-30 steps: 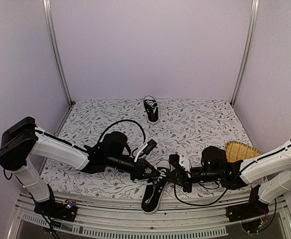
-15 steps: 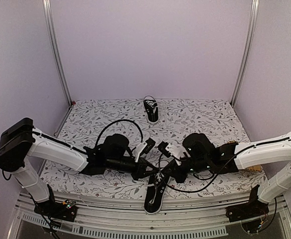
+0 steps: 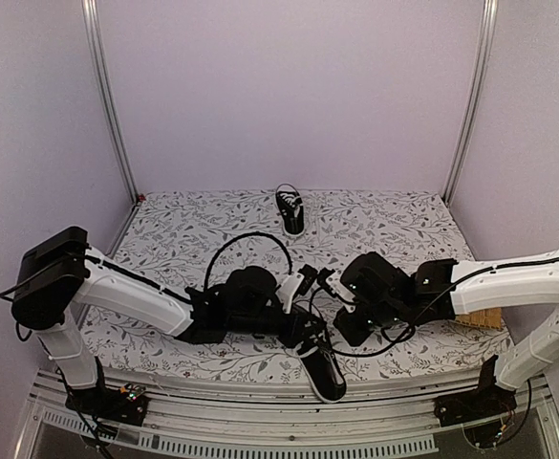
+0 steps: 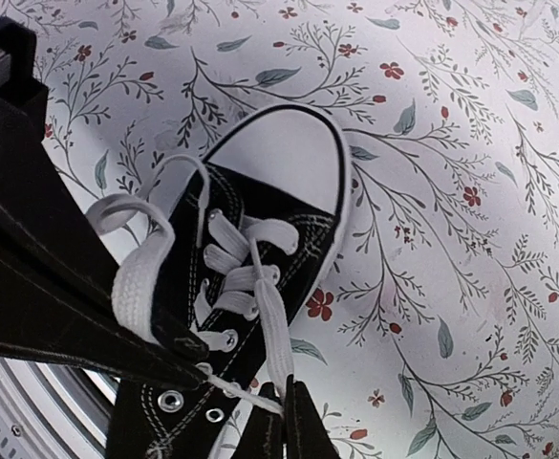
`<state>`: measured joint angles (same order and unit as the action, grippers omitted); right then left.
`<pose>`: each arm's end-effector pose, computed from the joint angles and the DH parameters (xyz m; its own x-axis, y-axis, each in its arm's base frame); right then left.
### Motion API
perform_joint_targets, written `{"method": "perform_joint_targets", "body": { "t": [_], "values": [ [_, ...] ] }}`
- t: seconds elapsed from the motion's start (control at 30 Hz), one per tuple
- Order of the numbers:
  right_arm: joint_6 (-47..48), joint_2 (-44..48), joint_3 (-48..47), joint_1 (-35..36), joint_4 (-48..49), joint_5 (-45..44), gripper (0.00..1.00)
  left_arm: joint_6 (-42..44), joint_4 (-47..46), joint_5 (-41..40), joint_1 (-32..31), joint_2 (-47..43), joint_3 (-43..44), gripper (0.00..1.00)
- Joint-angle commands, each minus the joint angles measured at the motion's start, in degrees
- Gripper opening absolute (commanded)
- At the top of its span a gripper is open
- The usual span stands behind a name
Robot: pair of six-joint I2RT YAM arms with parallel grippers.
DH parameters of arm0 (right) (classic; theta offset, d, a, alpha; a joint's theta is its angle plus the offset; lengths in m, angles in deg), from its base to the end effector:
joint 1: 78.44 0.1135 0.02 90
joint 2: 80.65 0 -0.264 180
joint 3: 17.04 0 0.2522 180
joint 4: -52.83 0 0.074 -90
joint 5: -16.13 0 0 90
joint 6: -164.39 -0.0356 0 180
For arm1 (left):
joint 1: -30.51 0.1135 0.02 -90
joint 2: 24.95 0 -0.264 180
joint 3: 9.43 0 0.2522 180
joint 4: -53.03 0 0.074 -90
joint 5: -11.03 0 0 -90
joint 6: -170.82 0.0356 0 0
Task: Tie the shoes
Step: Cross the shoelace with the shoelace.
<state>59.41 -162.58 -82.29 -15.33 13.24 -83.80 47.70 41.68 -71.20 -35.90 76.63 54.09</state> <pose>0.1344 0.2515 0.2118 -0.5792 -0.5793 -0.5735 -0.7096 0.7046 0.0050 0.1433 -0.3403 0.1675 -0.6732 0.1888 -0.7150 0.7027 0.4645 -0.5390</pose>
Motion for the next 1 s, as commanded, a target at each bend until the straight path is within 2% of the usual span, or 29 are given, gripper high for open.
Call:
{"method": "perform_joint_targets", "body": {
  "t": [0.0, 0.13, 0.27, 0.33, 0.5, 0.67, 0.8, 0.97],
  "values": [
    [-4.25, 2.31, -0.96, -0.65, -7.77, -10.82, 0.04, -1.05, 5.53, -3.85, -1.57, 0.68, -0.41, 0.0],
    [-3.07, 2.39, -1.85, -0.64, -9.07, -9.73, 0.04, -0.9, 6.35, -4.7, -1.84, 0.28, -0.84, 0.0],
    [-5.12, 2.46, -0.9, -0.69, -10.01, -16.27, 0.04, -0.76, 6.67, -4.87, -1.87, 0.52, -1.26, 0.0],
    [-7.03, 2.65, 0.07, -0.71, -8.99, -15.01, 0.04, -0.92, 6.45, -4.88, -1.8, 0.55, -1.5, 0.0],
    [-5.73, 4.2, 2.24, -0.9, -1.69, 1.74, 0.04, -1.63, 6.18, -5.23, -1.85, 1.34, -1.53, 0.0],
    [-4.36, 3.67, -0.54, -3.11, -1.64, 19.16, 0.03, -2.03, 6.83, -6.96, -1.88, 2.43, -1.1, 0.0],
    [-4.04, 4.23, -0.04, -5.44, 0.54, 25.07, 0.03, -2.89, 6.23, -6.93, -1.83, 2.48, -0.8, 0.0],
    [-7.52, 4.39, 4.56, -9.47, 9.28, 33.86, 0.02, -5.02, 5.49, -6.36, -1.87, 2.18, -1.31, 0.0]
  ]
}}
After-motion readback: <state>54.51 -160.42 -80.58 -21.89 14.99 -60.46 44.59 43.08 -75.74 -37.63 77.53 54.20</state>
